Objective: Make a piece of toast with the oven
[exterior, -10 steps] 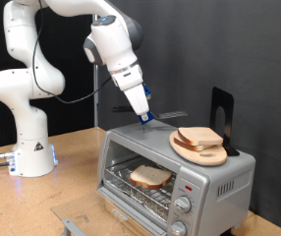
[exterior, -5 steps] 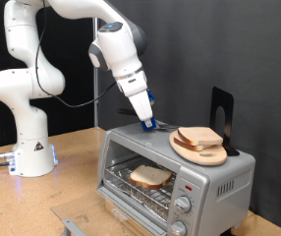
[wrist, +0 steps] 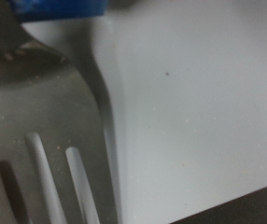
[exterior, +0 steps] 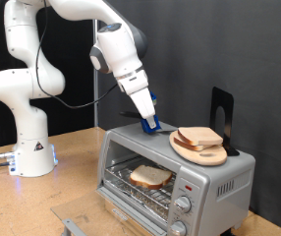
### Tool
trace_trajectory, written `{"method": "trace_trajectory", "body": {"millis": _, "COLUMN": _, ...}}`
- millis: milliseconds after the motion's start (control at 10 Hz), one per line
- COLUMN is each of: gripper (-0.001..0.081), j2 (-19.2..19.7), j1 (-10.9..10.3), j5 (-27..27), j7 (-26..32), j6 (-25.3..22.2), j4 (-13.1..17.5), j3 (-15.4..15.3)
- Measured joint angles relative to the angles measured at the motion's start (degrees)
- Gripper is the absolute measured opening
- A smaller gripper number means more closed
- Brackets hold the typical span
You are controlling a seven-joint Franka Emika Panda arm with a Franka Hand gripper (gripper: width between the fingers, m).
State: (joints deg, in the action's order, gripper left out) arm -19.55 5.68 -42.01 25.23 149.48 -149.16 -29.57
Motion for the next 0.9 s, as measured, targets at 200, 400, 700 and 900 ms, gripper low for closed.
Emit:
{"method": "trace_trajectory", "body": {"millis": 200, "gripper": 0.0800, "j2": -0.38, "j1": -0.08, "j5": 0.22, "j7": 0.41, "j6": 0.32, "j4": -0.10, "j3": -0.20}}
{"method": "trace_trajectory", "body": {"millis": 400, "gripper": 0.0800, "j2": -0.86, "j1": -0.09, "j5": 1.13, "j7": 0.41, "j6": 0.32, "j4": -0.27, "j3": -0.98}}
{"method": "trace_trajectory", "body": {"millis": 700, "gripper": 0.0800, "j2": -2.39, "j1": -0.16, "j5": 1.84, "j7": 0.26, "j6": 0.33, "j4": -1.49, "j3": -2.62}}
{"method": "trace_trajectory", "body": {"millis": 900, "gripper": 0.0800, "j2": -3.89, "j1": -0.20, "j5": -0.47, "j7": 0.14, "j6": -0.30, "j4": -1.61, "j3": -2.23}}
